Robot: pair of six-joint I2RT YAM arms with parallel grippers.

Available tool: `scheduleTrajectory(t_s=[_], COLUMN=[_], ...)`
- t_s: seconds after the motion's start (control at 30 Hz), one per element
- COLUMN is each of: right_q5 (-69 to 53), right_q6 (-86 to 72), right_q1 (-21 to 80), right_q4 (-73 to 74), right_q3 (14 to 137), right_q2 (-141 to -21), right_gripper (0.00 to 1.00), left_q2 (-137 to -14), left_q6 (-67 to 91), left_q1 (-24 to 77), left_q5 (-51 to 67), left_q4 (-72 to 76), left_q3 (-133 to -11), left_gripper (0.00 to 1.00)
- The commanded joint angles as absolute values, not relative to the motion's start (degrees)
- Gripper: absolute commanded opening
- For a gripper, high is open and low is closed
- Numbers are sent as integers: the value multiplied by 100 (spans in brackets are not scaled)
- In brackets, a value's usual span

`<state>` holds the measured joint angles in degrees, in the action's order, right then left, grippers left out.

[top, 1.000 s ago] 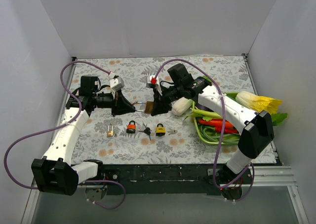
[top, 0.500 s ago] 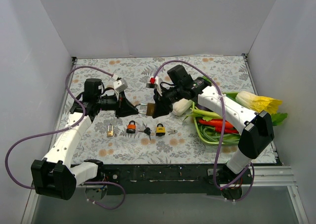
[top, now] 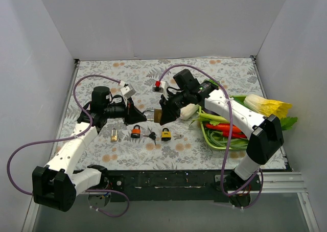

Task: Lock with the key
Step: Lock the lock.

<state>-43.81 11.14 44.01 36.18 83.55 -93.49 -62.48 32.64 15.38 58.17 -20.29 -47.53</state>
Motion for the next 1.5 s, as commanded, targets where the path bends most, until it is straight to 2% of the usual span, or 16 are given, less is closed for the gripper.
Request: scheduleTrajectory(t_s=[0.0,0.33,0.43,0.53,0.67,0.77,0.8,0.9,0.93,1.0,1.03,1.13,1.17,1.23,1.47], right_q5=[-6249,-6565,-6443,-6258,-6135,-6152,-6144,-6012,-5794,-5451,-4988,-3925,-3633,-2914,-1838], right_q6=[229,474,790,817,993,1221,1256,1336,1327,1161,1064,765,669,457,158], right_q1=[5361,5546,5502,5257,4800,4606,4579,4491,4483,4439,4430,4421,4421,4421,4736], right_q4=[-483,-537,-124,-9,456,833,922,976,932,626,476,141,71,-139,-466], right_q3=[8737,8516,8473,8245,8174,8218,8244,8218,8200,8122,8051,7981,7972,8024,8209], right_q2=[-9299,-9062,-8931,-8737,-8552,-8464,-8455,-8411,-8402,-8367,-8358,-8419,-8437,-8560,-8894], right_gripper=[1,1,1,1,1,1,1,1,1,1,1,1,1,1,1], left_q2=[-5995,-5748,-5739,-5722,-5713,-5818,-5949,-6178,-6344,-6494,-6573,-6574,-6435,-6285,-6082], left_q6=[3533,3419,3079,3154,3706,3788,3788,4181,4349,4892,5226,6165,6440,7264,9172], left_q1=[2663,2892,2883,2725,1858,1207,1082,651,589,449,422,404,404,404,404], left_q5=[7321,7831,7621,7059,6960,7268,7303,7217,6833,6637,6462,5872,5610,5336,4571], left_q4=[-423,-255,-815,-1283,-1153,-1186,-1239,-1353,-1388,-1590,-1573,-1521,-1242,-933,-274], left_q3=[-4571,-4430,-4649,-4834,-4896,-5070,-5150,-5518,-5624,-5905,-5950,-6047,-5916,-5749,-5283], left_gripper=[0,0,0,0,2,24,39,57,67,76,85,90,98,98,98])
